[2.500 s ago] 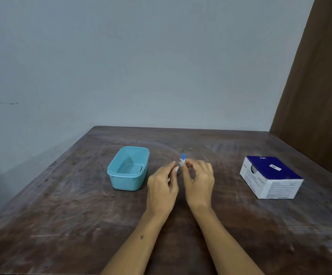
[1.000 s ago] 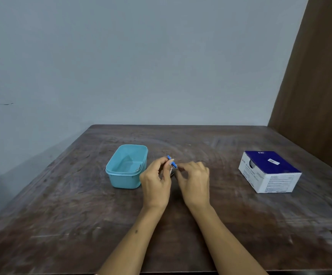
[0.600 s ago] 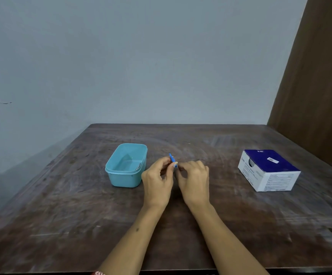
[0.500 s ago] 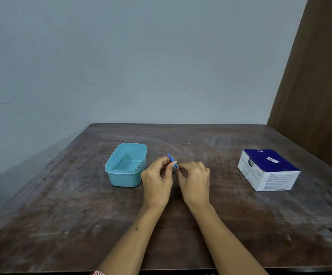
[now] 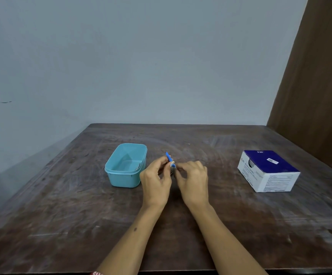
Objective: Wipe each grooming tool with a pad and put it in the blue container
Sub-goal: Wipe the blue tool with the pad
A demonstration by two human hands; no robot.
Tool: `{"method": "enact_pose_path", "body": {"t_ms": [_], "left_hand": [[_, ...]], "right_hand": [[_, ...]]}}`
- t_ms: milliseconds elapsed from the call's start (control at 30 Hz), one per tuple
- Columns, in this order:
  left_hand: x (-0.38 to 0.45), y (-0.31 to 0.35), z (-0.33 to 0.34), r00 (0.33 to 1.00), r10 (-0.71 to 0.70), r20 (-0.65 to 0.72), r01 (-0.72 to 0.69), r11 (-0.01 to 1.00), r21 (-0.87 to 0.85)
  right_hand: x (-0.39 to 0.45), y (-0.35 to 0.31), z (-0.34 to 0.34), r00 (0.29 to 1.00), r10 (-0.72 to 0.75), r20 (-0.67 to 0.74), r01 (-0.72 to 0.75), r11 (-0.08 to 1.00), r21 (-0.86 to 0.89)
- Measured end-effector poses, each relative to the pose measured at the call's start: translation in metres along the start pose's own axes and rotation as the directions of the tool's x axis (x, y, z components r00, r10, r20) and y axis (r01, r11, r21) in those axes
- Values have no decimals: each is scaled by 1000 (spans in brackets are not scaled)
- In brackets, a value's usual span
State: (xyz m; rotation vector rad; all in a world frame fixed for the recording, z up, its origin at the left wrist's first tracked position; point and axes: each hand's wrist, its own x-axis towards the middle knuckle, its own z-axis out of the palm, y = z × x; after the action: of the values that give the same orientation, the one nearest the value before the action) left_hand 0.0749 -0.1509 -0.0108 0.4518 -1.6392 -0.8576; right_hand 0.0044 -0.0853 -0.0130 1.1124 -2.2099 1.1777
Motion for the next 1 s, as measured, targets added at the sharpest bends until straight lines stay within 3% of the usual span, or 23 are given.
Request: {"method": "enact_pose_path", "body": {"t_ms": [167, 300, 433, 600, 733, 900, 1000], "left_hand": [[-1, 1, 1, 1000, 14, 18, -14, 1000, -2], [0, -1, 0, 1000, 10, 14, -10, 1000, 3], [-1, -1, 1, 1000, 21, 22, -21, 1000, 13], [0, -3, 1, 1000, 17, 16, -18, 1000, 10], [-1, 0, 1, 1000, 27, 11, -27, 999, 17], [0, -4, 0, 999, 31, 13, -31, 999, 13], [-1, -2, 1, 999, 45, 18, -46, 999, 17]], "right_hand": [[0, 2, -1, 996, 71, 45, -70, 997, -30], [0, -1, 0, 1000, -2, -17, 2, 1000, 18], [0, 2, 0, 996, 71, 45, -70, 997, -23], [-1, -3, 0, 999, 0, -41, 0, 1000, 19], [0, 2, 2, 995, 91, 36, -91, 996, -5], [-1, -3, 0, 999, 5, -32, -3, 999, 46], [0, 0, -1, 995, 80, 57, -81, 997, 18]]}}
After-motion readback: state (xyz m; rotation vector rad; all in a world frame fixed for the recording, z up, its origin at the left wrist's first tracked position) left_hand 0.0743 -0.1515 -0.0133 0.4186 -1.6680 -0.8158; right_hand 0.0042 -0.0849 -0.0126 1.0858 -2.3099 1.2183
